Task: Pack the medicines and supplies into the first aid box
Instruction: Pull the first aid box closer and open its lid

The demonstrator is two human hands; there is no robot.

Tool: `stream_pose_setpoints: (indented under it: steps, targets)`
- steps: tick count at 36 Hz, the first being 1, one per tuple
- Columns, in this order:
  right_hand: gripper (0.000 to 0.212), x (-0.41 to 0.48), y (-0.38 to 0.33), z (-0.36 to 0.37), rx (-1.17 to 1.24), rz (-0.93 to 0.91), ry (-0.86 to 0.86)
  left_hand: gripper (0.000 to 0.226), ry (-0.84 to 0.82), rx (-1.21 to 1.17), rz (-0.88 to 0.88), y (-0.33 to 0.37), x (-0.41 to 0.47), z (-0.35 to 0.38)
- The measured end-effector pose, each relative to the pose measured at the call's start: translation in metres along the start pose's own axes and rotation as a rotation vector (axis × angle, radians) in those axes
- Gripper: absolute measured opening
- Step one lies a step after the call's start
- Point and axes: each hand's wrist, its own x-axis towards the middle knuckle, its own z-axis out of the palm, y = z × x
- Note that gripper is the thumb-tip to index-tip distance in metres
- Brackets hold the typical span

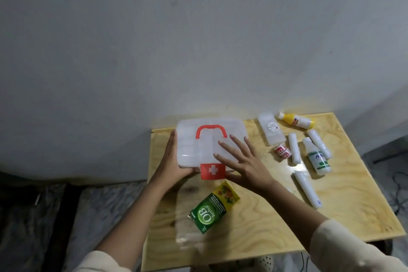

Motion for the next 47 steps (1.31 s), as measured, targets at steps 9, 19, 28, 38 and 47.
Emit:
stream_pose_setpoints:
  steps: [9, 19, 28, 38, 47]
  targets:
    - [0.030, 0.002, -0.015, -0.008, 0.195, 0.116, 0.059, 0.099, -0.011, -0.057, -0.039, -0.006, -0.005, 0.003]
    - [0.036, 0.025, -0.016, -0.041, 0.506, 0.264, 0.082, 0.114, 0.020, -0.138, -0.161, -0.022, -0.015, 0.008]
    - [0.029, 0.087, 0.004, -0.101, 0.727, 0.355, -0.013, 0.116, 0.031, 0.002, -0.120, -0.028, -0.025, 0.010]
    - [0.023, 0.128, 0.024, -0.096, 0.711, 0.485, 0.202, 0.115, 0.054, 0.017, -0.186, -0.026, -0.034, 0.015]
    - [0.032, 0.136, 0.030, -0.066, 0.669, 0.776, 0.521, 0.112, 0.060, -0.012, -0.196, -0.025, -0.037, 0.013]
